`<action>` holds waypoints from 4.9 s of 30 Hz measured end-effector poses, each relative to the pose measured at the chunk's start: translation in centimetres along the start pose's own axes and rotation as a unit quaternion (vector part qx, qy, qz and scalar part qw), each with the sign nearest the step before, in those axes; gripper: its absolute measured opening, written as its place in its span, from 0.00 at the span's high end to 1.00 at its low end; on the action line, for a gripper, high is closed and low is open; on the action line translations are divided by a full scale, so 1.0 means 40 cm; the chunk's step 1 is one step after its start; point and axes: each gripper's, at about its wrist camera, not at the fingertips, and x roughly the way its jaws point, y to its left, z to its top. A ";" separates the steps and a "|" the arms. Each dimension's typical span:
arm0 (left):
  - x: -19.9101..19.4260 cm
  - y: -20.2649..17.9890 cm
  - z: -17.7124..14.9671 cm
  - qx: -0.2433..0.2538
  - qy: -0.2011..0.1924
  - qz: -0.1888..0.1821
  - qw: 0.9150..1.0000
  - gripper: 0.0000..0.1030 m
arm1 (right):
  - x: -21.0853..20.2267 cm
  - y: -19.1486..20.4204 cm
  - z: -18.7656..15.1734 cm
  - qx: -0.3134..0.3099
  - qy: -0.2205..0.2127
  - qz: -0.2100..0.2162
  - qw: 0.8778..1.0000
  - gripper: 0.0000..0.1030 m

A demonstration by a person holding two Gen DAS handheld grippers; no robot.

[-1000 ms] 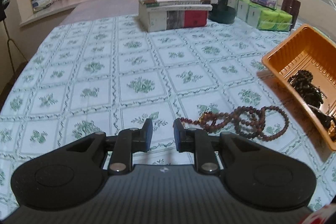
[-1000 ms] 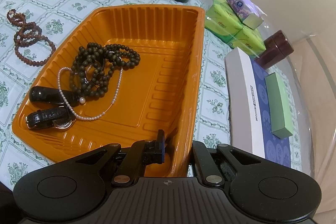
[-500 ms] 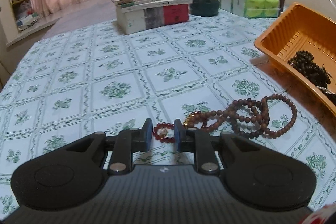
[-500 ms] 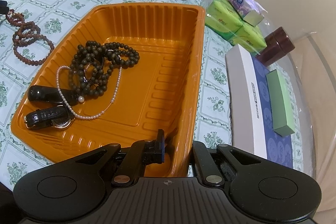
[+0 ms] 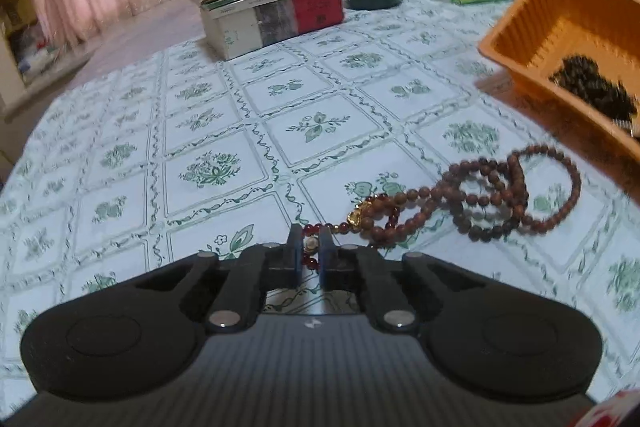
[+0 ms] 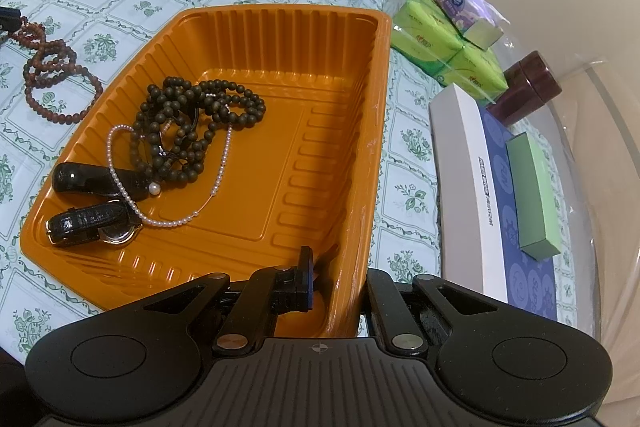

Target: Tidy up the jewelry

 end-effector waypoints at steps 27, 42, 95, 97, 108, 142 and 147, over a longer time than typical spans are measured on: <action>-0.169 -0.200 0.088 0.043 -0.086 -0.068 0.993 0.97 | -0.004 -0.006 -0.004 0.003 -0.002 0.001 1.000 0.94; -0.166 -0.512 0.188 0.075 -0.107 -0.199 0.971 0.97 | -0.001 -0.005 -0.003 0.005 -0.002 0.003 1.000 0.94; -0.063 -0.047 0.000 -0.055 -0.031 0.052 0.997 0.76 | -0.001 -0.002 -0.007 0.008 0.001 0.004 1.000 0.94; -0.036 -0.037 0.008 -0.035 -0.023 0.059 0.997 0.76 | 0.002 -0.003 -0.008 0.009 0.002 0.005 1.000 0.94; 0.006 -0.052 0.031 0.110 -0.019 -0.020 0.994 0.74 | 0.010 -0.007 -0.006 0.013 0.006 0.005 1.000 0.93; -0.229 0.001 0.140 0.041 -0.093 0.008 0.995 0.95 | -0.003 -0.003 -0.007 0.011 0.000 -0.001 1.000 0.93; -0.255 -0.015 0.168 0.024 -0.101 -0.007 0.995 0.95 | -0.010 -0.004 -0.008 0.011 -0.004 0.001 1.000 0.93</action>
